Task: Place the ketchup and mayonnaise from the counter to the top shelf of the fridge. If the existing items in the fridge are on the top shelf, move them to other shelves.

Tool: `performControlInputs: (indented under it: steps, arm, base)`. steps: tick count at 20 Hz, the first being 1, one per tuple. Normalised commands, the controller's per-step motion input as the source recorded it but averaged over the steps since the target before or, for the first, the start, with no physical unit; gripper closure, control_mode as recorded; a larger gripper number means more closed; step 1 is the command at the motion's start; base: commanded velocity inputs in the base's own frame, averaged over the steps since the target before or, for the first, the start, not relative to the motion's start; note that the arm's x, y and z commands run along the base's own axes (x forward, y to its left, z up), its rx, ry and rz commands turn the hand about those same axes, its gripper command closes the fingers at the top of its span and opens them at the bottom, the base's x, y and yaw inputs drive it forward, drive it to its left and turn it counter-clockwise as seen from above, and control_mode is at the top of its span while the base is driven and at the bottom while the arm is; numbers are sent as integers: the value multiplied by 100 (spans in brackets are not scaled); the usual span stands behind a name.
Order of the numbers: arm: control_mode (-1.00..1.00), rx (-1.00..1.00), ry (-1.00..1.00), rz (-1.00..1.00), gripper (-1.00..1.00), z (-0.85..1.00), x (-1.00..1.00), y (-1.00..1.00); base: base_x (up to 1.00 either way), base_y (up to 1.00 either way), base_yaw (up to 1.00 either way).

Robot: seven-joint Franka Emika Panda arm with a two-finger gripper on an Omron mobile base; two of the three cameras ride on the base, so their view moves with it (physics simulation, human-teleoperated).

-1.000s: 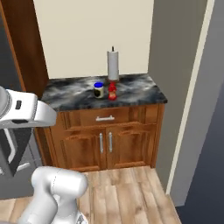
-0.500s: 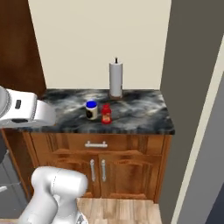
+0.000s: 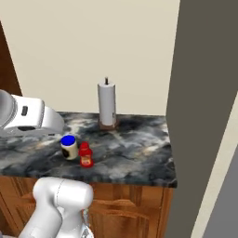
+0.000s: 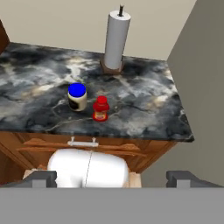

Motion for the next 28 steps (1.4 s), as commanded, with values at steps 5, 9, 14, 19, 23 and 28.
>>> performControlInputs:
  steps: [5, 9, 14, 19, 23, 28]
  arm:
    - [100, 0, 0, 0, -100, 0, 0, 0]
    - [100, 0, 0, 0, -100, 0, 0, 0]
    - [100, 0, 0, 0, -100, 0, 0, 0]
    - [100, 0, 0, 0, -100, 0, 0, 0]
    - [100, 0, 0, 0, -100, 0, 0, 0]
    - [-100, 0, 0, 7, -100, 0, 46, -17]
  base:
    - [61, -2, 6]
    - [1, -16, 18]
    - [-59, -38, 4]
    - [-3, 0, 0]
    - [5, 0, 0]
    - [7, -2, 1]
